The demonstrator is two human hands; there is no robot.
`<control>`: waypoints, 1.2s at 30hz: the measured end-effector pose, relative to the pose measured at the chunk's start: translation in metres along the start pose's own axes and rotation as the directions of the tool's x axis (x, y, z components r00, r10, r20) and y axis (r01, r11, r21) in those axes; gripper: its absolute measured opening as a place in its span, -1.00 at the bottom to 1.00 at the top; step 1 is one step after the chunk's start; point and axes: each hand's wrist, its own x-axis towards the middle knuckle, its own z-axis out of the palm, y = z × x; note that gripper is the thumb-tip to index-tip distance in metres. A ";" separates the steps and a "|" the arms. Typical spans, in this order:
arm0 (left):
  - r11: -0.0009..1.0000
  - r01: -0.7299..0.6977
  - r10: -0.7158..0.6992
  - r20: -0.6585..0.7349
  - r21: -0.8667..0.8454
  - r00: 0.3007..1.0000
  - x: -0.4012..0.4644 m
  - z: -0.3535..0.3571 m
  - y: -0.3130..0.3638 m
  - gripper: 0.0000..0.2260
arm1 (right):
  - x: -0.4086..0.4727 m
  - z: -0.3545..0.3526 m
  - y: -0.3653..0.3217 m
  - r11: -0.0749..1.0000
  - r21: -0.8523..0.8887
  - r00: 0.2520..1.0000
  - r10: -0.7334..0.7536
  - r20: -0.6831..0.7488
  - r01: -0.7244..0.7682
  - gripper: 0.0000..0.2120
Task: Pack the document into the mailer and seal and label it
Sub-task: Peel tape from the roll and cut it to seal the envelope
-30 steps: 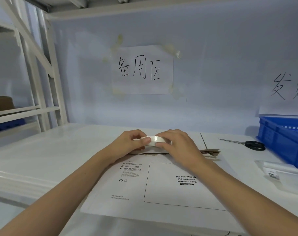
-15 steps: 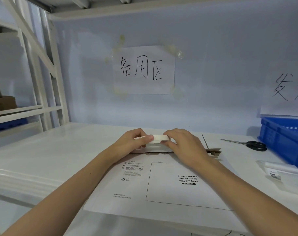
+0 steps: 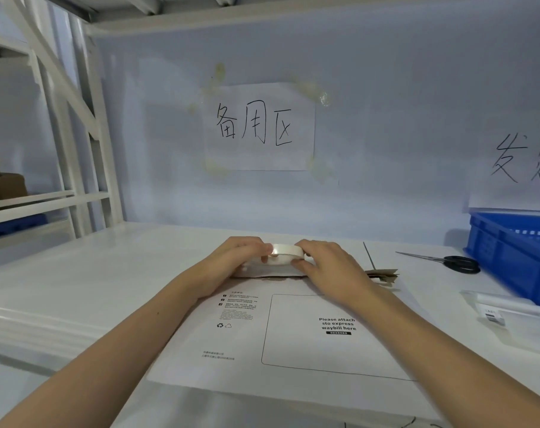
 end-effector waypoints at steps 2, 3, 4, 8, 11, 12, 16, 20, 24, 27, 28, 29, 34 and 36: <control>0.997 -0.007 0.010 -0.036 0.080 0.999 0.003 -0.002 -0.002 -0.69 | 0.000 0.000 0.000 0.995 -0.100 0.999 -0.021 -0.049 0.016 -0.87; 0.994 -0.006 0.012 -0.058 0.112 0.998 0.003 -0.002 -0.002 -0.67 | 0.000 -0.001 -0.001 0.990 -0.139 0.996 -0.040 -0.085 0.028 -0.86; 0.990 -0.004 0.014 -0.074 0.138 0.997 0.004 -0.002 -0.002 -0.65 | -0.001 -0.002 -0.001 0.984 -0.171 0.991 -0.061 -0.121 0.040 -0.85; 0.979 -0.002 0.018 -0.077 0.202 0.997 0.004 0.003 -0.002 -0.60 | -0.002 -0.004 -0.007 0.965 -0.231 0.970 -0.165 -0.177 0.122 -0.84; 0.980 0.000 0.012 -0.062 0.197 0.998 0.002 0.003 -0.002 -0.56 | -0.003 0.001 -0.014 0.949 -0.255 0.969 -0.219 -0.116 0.184 -0.82; 0.990 0.003 0.006 -0.061 0.144 0.998 0.001 0.002 -0.002 -0.55 | -0.002 0.002 -0.015 0.958 -0.230 0.973 -0.203 -0.114 0.173 -0.81; 0.990 0.005 -0.012 -0.046 -0.144 0.999 0.001 -0.002 0.000 -0.65 | 0.001 0.003 -0.006 0.997 -0.047 0.991 -0.069 -0.114 0.064 -0.81; 0.964 0.022 -0.025 -0.009 -0.266 1.000 0.003 -0.004 -0.003 -0.79 | 0.000 0.003 0.001 1.000 0.015 0.998 -0.015 -0.057 0.016 -0.84; 0.990 -0.001 -0.009 -0.074 -0.143 0.997 0.004 -0.004 -0.003 -0.73 | -0.001 0.001 -0.004 0.995 -0.084 0.989 -0.055 -0.136 0.044 -0.83; 0.995 -0.025 0.018 -0.069 -0.095 0.997 0.004 -0.002 -0.003 -0.52 | -0.001 0.000 -0.006 0.967 -0.231 0.956 -0.161 -0.244 0.104 -0.83; 0.998 -0.020 0.017 -0.051 -0.057 0.999 0.003 -0.001 -0.003 -0.44 | 0.000 0.000 -0.008 0.950 -0.276 0.938 -0.218 -0.268 0.142 -0.85; 1.000 -0.015 0.014 -0.038 -0.026 0.999 0.003 0.000 -0.003 -0.40 | 0.000 0.001 -0.009 0.929 -0.322 0.918 -0.279 -0.282 0.183 -0.87; 0.980 0.009 -0.018 -0.044 -0.198 0.999 0.002 0.000 0.000 -0.73 | 0.001 0.005 -0.014 0.906 -0.335 0.871 -0.370 -0.323 0.261 -0.87; 0.959 0.017 -0.028 -0.037 -0.283 0.999 0.003 -0.002 -0.001 -0.78 | 0.000 0.004 -0.014 0.956 -0.196 0.919 -0.271 -0.286 0.221 -0.82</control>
